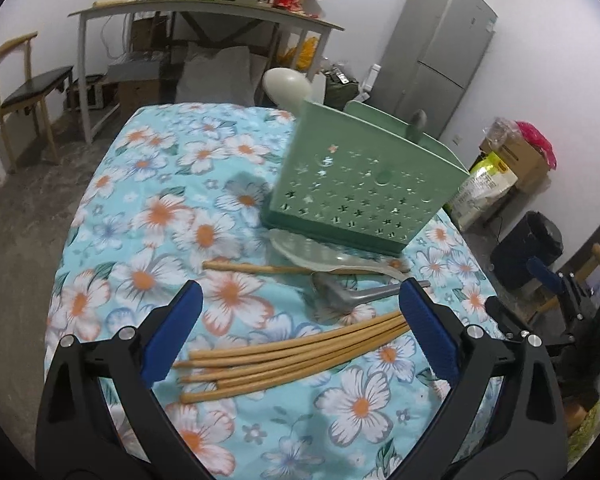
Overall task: Organize utensils
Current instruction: 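Grasp the metal spoon lying beside the green holder with the left gripper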
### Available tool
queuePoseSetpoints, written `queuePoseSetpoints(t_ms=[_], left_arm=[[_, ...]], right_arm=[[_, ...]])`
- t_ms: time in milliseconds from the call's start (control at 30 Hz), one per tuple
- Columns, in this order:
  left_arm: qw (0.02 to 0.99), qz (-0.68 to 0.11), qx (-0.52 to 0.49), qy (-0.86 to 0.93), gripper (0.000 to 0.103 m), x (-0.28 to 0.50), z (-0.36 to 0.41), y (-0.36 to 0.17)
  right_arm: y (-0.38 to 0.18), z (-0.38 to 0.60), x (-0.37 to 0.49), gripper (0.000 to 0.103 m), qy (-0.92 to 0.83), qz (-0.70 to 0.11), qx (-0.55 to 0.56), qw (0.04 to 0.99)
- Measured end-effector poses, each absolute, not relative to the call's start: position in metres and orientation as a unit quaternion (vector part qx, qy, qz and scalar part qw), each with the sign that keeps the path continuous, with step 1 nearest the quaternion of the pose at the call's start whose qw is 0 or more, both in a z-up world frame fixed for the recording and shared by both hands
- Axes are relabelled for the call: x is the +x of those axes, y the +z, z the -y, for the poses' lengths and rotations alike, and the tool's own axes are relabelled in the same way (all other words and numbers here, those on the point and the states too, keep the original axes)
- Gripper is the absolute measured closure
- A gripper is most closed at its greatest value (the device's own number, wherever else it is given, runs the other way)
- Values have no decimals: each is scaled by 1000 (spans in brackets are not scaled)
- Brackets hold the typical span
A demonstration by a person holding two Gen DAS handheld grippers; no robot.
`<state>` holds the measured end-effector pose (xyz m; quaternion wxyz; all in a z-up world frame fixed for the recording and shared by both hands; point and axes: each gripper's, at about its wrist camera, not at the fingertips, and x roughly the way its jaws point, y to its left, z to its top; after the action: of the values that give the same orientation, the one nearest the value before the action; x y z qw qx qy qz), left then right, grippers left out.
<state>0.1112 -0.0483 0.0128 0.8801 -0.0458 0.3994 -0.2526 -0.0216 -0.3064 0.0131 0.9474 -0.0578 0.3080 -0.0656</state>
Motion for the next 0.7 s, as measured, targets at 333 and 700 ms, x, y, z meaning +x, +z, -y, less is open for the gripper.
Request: queuePoseSetpoints(t_ms=[333,700], left_arm=[[875,-400,-31,-269,8,120,82,-1],[864,-414,-32,-284,29,122,95,-18]], right_arm=[[19,320,-27,6,-21,-293,-7,956],[16,343,-26,6,40,-306,111,945]])
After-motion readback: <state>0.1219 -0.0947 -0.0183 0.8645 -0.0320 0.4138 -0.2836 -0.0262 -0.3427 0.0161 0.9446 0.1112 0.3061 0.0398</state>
